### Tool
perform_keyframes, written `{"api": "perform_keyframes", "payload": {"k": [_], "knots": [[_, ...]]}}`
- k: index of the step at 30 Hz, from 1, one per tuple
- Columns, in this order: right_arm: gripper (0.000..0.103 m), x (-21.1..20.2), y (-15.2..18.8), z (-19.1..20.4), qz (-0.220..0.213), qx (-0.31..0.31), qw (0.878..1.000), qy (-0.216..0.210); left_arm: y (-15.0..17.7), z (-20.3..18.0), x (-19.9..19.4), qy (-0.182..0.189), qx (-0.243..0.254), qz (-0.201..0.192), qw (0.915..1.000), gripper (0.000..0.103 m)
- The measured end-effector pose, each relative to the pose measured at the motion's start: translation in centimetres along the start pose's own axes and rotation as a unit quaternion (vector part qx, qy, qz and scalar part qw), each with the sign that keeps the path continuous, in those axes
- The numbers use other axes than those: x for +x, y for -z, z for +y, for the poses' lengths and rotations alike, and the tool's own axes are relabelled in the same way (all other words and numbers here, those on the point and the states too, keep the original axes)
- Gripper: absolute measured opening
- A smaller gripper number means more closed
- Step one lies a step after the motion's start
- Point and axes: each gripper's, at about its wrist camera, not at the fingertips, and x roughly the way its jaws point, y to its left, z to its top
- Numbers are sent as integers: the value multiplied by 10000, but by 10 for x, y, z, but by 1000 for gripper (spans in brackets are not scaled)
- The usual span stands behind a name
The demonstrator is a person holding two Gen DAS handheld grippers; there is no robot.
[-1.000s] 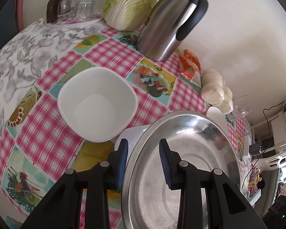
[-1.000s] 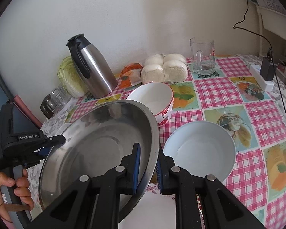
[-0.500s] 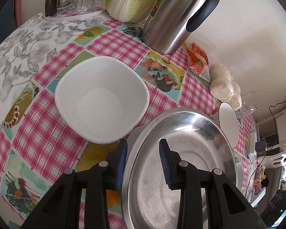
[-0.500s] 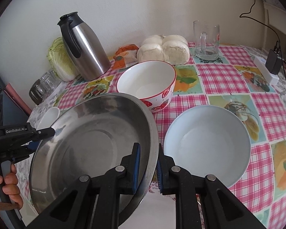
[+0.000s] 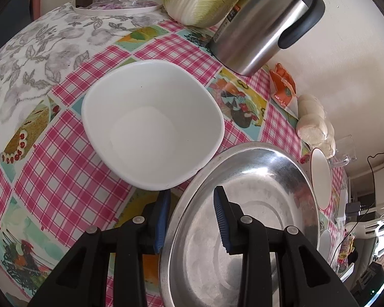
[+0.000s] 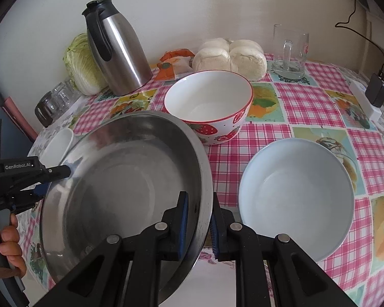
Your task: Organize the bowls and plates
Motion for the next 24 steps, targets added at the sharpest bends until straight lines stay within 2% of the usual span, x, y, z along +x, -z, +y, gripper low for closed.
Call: {"api": "perform_keyframes", "payload": {"k": [3,10,24], "knots": [[18,4,0,3,25,-17,10000,50,-1,4,-1,89,-63,-13,9999,35],[18,7,0,2,25,6,9998,175,0,-4,1,18,105,-54,9999,35],[18,7,-2,-2,-41,124,9998,180,-2,-9,4,79,210,-108,9997,36]]}}
